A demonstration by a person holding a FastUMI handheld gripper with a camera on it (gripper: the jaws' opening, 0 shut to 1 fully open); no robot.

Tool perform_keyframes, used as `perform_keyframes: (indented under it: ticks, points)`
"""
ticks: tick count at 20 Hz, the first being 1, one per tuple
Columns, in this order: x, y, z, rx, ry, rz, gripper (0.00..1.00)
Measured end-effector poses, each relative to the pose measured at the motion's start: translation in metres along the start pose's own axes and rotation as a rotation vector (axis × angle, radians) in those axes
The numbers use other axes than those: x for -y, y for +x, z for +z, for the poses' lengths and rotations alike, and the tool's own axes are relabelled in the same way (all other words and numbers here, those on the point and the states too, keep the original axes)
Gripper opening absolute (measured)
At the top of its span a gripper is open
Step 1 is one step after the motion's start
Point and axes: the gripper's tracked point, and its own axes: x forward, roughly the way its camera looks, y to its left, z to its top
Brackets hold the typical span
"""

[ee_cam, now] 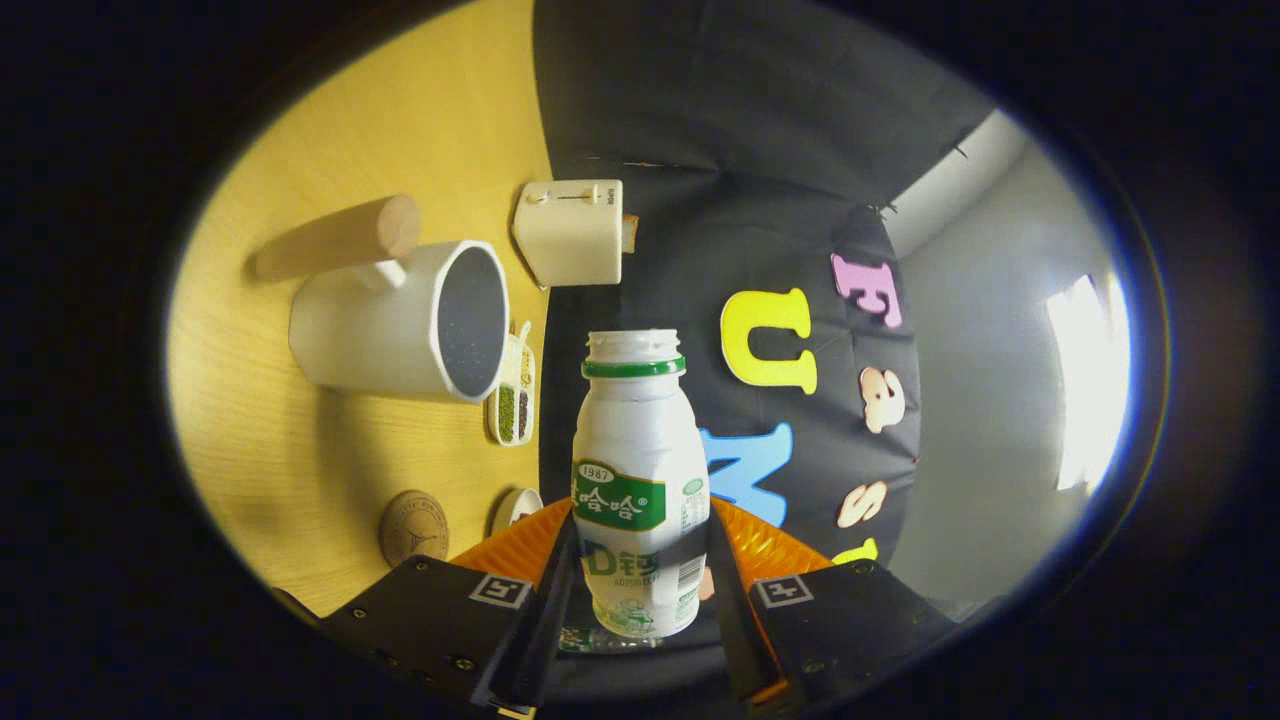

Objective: Take the bottle from table, then pour the juice into the cup, finally place the bottle on the coaster

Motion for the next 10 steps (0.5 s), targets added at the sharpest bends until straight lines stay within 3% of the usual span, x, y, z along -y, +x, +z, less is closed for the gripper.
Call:
perform_keyframes:
  ticks: [3,10]
  points:
    - [0.001,0.002,-0.003,-0.007,0.137,0.015,0.67]
    - [-0.025,0.01,-0.024,-0.056,0.616,0.148,0.67]
